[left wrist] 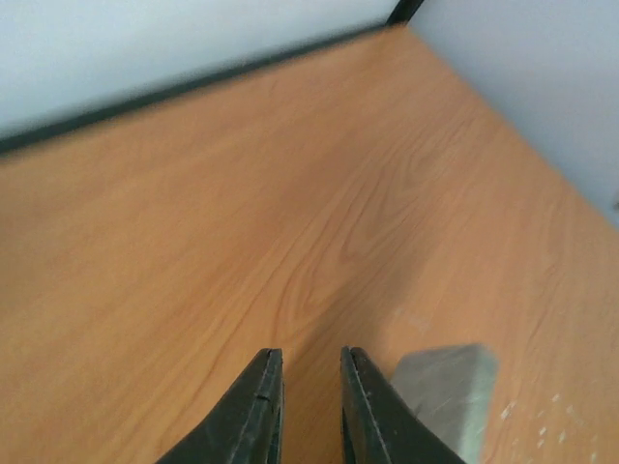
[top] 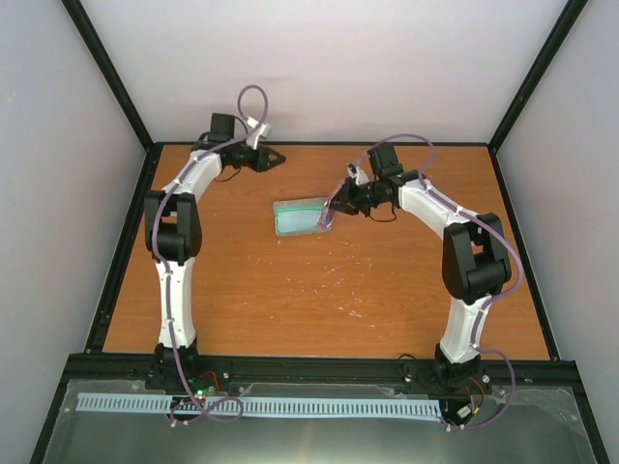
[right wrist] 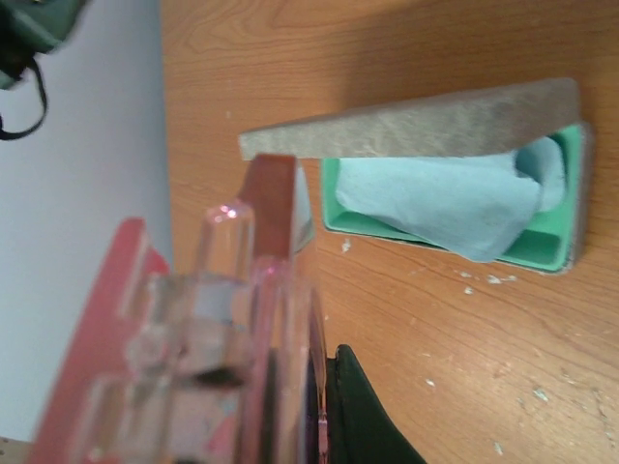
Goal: Organize the sunglasses
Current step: Adjust the sunglasses case at the center of the board.
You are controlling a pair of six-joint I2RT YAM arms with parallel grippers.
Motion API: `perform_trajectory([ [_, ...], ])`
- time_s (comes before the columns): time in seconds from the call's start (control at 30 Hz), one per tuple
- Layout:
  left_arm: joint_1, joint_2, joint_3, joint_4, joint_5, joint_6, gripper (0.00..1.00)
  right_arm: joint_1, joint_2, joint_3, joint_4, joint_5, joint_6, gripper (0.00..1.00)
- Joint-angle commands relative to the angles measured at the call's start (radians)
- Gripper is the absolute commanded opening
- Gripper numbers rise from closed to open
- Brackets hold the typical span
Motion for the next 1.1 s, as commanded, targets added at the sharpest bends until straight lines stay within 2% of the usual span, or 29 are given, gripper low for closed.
perform_trajectory([
  [0.0, -0.01, 0.09, 0.034, -0.215, -0.125, 0.148, 0.19, 0.002, -0.035, -0.03, 0.026, 0.074, 0.035, 0.03],
  [0.2, -0.01, 0.091, -0.044, -0.232, -0.186, 0.201, 0.19, -0.003, -0.032, -0.053, 0.032, 0.08, 0.035, 0.03],
  [0.43, -0.014, 0.081, -0.143, -0.227, -0.192, 0.22, 0.19, -0.004, -0.011, -0.075, 0.048, 0.118, 0.03, 0.03],
  [0.87, -0.088, -0.023, -0.338, -0.148, -0.144, 0.163, 0.17, -0.004, 0.091, -0.041, 0.113, 0.129, 0.063, 0.03],
  [1.07, -0.111, -0.063, -0.399, -0.11, -0.133, 0.128, 0.16, -0.003, 0.153, -0.011, 0.139, 0.064, 0.035, 0.03],
])
